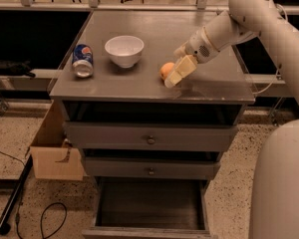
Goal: Place orange into bottom drawer
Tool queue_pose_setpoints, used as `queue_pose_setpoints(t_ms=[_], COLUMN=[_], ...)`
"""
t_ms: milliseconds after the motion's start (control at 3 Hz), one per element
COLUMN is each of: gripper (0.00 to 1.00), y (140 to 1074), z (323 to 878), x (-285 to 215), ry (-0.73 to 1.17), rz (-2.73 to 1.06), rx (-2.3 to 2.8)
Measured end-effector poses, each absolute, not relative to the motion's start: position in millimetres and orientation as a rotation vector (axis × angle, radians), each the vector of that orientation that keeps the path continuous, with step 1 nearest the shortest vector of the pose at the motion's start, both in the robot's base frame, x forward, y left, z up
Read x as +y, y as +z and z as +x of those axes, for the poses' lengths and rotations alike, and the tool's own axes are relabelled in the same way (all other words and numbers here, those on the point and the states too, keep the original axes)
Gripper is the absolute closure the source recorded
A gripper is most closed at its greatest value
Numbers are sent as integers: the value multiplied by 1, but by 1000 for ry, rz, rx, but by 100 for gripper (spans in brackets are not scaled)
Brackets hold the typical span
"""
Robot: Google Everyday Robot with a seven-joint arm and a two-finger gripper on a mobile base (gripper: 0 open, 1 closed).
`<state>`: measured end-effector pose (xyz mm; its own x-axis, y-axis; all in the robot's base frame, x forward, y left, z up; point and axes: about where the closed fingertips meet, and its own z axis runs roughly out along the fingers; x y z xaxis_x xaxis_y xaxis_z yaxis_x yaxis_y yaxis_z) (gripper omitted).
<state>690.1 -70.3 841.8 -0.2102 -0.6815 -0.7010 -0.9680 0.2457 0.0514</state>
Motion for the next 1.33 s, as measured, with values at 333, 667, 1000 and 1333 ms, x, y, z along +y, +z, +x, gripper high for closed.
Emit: queue_pose_setpoints(t_ms=[333,667,1000,1333], gripper=[0,17,40,71], y=[842,842,842,842], z=[690,690,690,690], x=[-70,-70,-70,-70], ry=[673,673,673,673], rz=[-1498,-1499,-1499,-1499], rx=[1969,1969,1969,1969])
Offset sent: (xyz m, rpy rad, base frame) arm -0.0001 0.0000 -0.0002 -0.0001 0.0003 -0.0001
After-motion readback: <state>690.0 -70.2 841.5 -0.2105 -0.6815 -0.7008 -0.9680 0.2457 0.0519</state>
